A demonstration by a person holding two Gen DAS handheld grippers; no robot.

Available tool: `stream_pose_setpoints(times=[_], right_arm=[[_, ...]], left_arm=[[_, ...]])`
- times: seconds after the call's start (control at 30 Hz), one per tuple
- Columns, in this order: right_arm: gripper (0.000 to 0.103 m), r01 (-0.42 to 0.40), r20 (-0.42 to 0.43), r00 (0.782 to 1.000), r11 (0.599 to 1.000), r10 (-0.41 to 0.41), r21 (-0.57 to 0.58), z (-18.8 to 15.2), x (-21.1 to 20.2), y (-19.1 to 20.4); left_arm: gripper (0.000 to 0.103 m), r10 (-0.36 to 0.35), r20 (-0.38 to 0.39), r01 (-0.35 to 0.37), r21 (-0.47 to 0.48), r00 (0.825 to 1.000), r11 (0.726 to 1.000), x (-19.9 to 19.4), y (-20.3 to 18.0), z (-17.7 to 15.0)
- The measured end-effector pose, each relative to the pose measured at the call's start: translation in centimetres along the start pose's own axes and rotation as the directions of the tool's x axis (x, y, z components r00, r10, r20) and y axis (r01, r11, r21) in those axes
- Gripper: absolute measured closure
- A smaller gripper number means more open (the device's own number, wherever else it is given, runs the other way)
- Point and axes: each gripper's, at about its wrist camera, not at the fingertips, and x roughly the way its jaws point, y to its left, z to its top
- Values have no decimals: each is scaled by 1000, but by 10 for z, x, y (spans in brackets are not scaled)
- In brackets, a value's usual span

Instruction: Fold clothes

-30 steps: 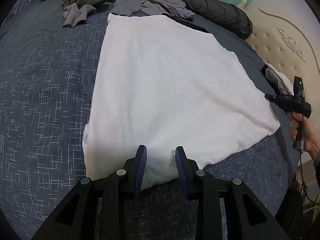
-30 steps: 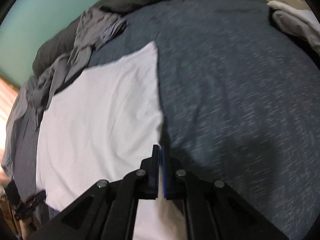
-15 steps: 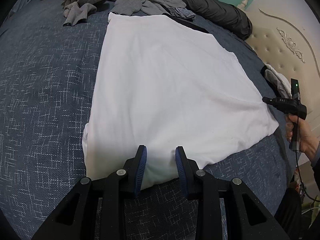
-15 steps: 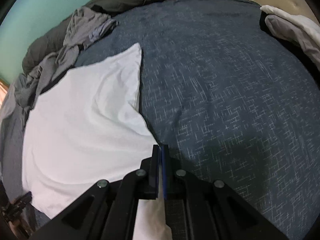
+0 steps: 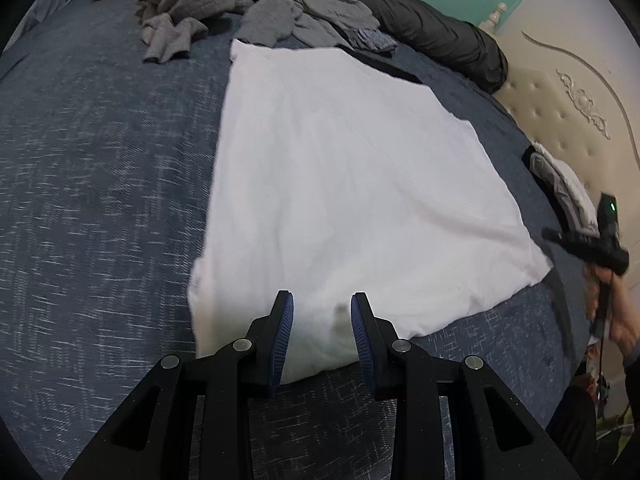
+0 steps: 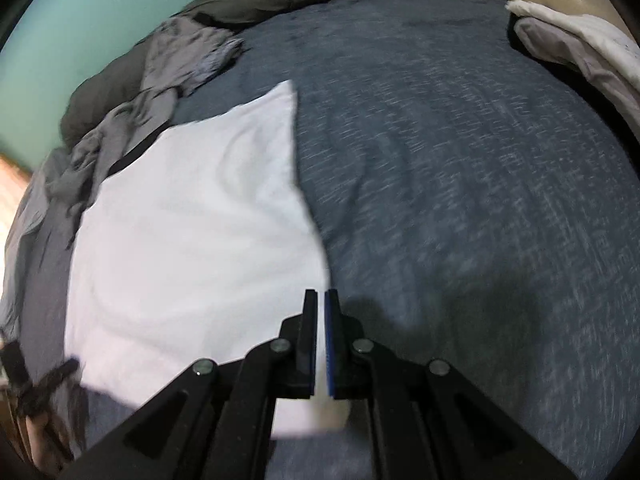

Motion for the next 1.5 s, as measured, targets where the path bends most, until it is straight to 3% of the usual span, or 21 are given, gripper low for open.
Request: stream_pose_setpoints(times=[0.17,0.27,0.4,0.5,0.6,0.8,1.0,1.17,1.5], right_arm=[[100,29,-86,996,997,-35,-71,-25,6,10],[100,71,-135,988,997,-75,-33,-33,13,2],[100,109,-63,992,992,-113,-67,-33,-5,26],[100,37,-25,999,989,-41,-143,-31,-14,74],[100,-72,-85,995,975,55,-212,-39,0,122],[100,-166,-174,977,945,120,-282,-54,40,186],[100,-169,-301,950,943,79,-288,-85,76,195],[100,-190,-315,945,931,87,-311,-105,68,191],[100,-162,-215,972,937,98,-308,-79,57,205]], left_arm=[[68,8,17,-8,-20,1000,1000,-11,9,-2],[68,13,28,-12,-32,1000,999,-18,15,-3],[67,13,34,-11,-38,999,999,-21,17,-2],[67,11,38,-10,-40,999,999,-21,18,0],[67,12,39,-10,-41,999,999,-17,16,6],[67,15,29,-14,-57,999,998,-18,25,3],[67,24,29,-23,-49,999,999,-20,28,3],[67,20,29,-18,-53,999,998,-20,30,3],[67,15,35,-13,-59,999,998,-22,31,3]])
